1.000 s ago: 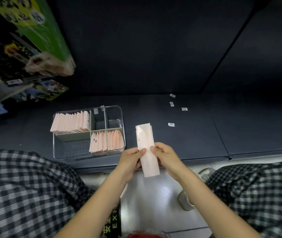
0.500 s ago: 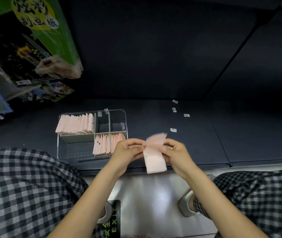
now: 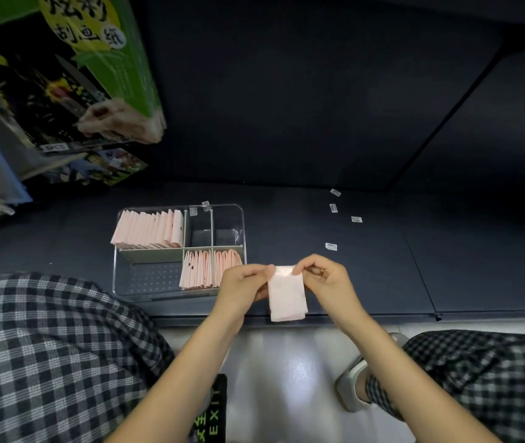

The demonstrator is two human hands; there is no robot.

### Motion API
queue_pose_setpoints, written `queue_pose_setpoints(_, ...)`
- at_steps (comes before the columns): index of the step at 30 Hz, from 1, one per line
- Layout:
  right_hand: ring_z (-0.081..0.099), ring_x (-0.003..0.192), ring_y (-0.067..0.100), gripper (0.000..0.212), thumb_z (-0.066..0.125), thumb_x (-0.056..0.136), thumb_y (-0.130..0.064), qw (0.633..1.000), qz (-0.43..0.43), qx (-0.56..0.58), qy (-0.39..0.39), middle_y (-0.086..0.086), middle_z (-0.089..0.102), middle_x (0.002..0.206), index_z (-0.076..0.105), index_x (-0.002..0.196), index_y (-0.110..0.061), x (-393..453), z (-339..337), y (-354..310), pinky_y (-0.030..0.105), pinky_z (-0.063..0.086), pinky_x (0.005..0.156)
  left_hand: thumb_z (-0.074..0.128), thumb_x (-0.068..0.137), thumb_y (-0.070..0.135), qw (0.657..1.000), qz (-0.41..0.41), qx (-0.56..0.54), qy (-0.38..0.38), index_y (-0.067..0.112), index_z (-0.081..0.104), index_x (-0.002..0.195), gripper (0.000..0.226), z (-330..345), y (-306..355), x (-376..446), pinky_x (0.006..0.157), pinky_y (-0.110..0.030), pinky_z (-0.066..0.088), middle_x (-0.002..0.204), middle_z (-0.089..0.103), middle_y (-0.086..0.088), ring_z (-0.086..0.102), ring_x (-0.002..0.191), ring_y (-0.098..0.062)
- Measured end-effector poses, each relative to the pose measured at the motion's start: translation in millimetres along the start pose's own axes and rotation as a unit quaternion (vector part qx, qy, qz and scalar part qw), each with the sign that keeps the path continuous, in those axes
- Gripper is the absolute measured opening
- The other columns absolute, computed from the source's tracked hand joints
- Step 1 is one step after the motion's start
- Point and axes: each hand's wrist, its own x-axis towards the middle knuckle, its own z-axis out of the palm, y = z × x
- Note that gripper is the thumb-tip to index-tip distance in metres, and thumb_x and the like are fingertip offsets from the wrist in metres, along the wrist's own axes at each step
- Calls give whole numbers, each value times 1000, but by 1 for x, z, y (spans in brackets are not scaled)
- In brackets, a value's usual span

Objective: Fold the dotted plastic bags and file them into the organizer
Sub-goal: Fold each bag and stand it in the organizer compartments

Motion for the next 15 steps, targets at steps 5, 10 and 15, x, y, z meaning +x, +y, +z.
queue_pose_setpoints(5, 66, 86, 4, 16, 57, 91, -9, 997, 6, -66, -38, -8, 73, 89, 68, 97, -19, 9, 5, -4, 16, 50, 77, 67, 85, 7, 966, 161, 195, 45, 19, 73, 74, 17, -5, -2, 4, 67, -19, 49, 71, 69, 10, 62, 66, -3)
queue_pose_setpoints(10, 60, 62, 0, 16, 66, 85, -8, 994, 12, -101, -46, -10, 67, 66, 68, 73, -18, 20, 12, -3, 13, 46, 61, 67, 84, 6, 968, 167, 182, 47, 13, 73, 77, 11, -9, -2, 5, 63, -18, 48, 68, 69, 5, 60, 63, -6)
queue_pose_setpoints(15, 61, 61, 4, 8, 66, 85, -8, 996, 73, 12, 47, -6, 69, 67, 69, 79, -13, 25, 12, 7, 14, 46, 56, 71, 80, 4, 990, 37, 132, 34, 8, 72, 74, 7, -16, -12, 12, 54, -14, 50, 62, 66, 1, 58, 51, 1)
